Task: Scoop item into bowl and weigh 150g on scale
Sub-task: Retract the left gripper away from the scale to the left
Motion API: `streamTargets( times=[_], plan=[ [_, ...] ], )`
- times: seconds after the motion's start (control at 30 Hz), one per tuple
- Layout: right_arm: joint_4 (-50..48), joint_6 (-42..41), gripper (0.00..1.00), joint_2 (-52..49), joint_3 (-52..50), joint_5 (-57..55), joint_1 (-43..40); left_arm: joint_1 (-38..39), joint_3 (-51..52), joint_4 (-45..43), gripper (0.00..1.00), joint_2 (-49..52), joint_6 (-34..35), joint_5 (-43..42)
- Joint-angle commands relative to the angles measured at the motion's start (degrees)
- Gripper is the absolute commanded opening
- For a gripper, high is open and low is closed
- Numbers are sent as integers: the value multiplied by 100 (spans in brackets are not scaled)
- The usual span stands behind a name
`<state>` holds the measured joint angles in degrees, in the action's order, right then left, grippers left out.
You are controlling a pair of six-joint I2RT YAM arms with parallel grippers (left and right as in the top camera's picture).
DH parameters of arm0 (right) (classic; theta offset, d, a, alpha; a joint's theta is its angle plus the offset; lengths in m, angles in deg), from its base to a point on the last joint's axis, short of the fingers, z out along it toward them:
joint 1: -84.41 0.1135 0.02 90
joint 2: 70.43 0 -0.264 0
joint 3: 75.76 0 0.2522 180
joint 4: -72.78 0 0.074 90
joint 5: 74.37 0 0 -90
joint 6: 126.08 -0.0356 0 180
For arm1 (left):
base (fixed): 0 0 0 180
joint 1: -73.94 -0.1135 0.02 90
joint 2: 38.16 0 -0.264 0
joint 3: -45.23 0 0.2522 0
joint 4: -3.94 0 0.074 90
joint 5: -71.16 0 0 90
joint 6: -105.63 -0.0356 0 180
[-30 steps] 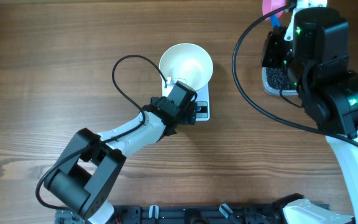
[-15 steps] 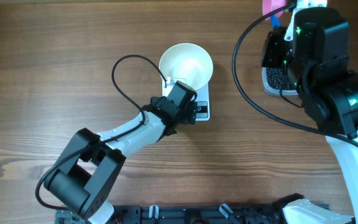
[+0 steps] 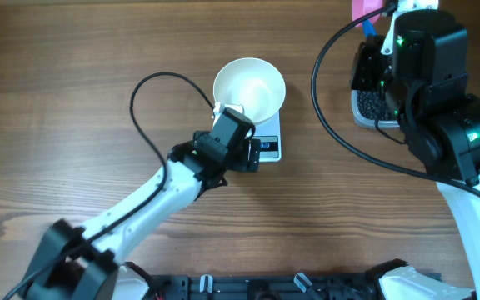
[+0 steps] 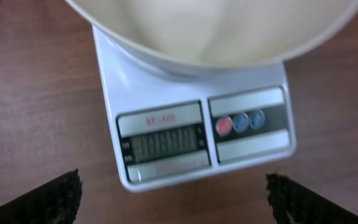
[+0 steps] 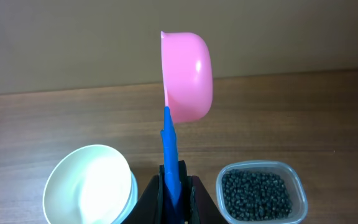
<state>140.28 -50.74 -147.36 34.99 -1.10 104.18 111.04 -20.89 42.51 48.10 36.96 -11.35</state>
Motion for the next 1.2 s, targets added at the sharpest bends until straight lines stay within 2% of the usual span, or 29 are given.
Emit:
streamTargets(
  times=[0.0, 0.13, 0.27, 0.4, 0.6, 0.73, 0.87, 1.17],
  plan=[
    [-13, 111, 4, -13, -2, 26, -26, -26, -17, 223, 100, -584, -26, -817],
    [-13, 107, 4, -13, -2, 26, -26, -35, -17, 494, 100, -1156, 24, -782],
    [-13, 94, 4, -13, -2, 28, -26, -304, -17, 822, 100, -1775, 861, -192],
    [-20, 55, 4, -13, -2, 205, -26, -1113, -17, 1001, 100, -2262, 1416, -63],
    [-15, 52, 4, -13, -2, 221, -37, -2712, -17, 1228, 100, -2693, 1408, -76],
    [-13, 50, 4, -13, -2, 219, -37, -3436, -15, 1493, 100, -2656, 1408, -76],
    [-35, 50, 4, -13, -2, 216, -37, -3751, -15, 1644, 100, -2579, 1408, -76],
    [-310, 57, 4, -13, -2, -345, -293, -3786, -15, 1644, 100, -2511, 1408, -76]
  ],
)
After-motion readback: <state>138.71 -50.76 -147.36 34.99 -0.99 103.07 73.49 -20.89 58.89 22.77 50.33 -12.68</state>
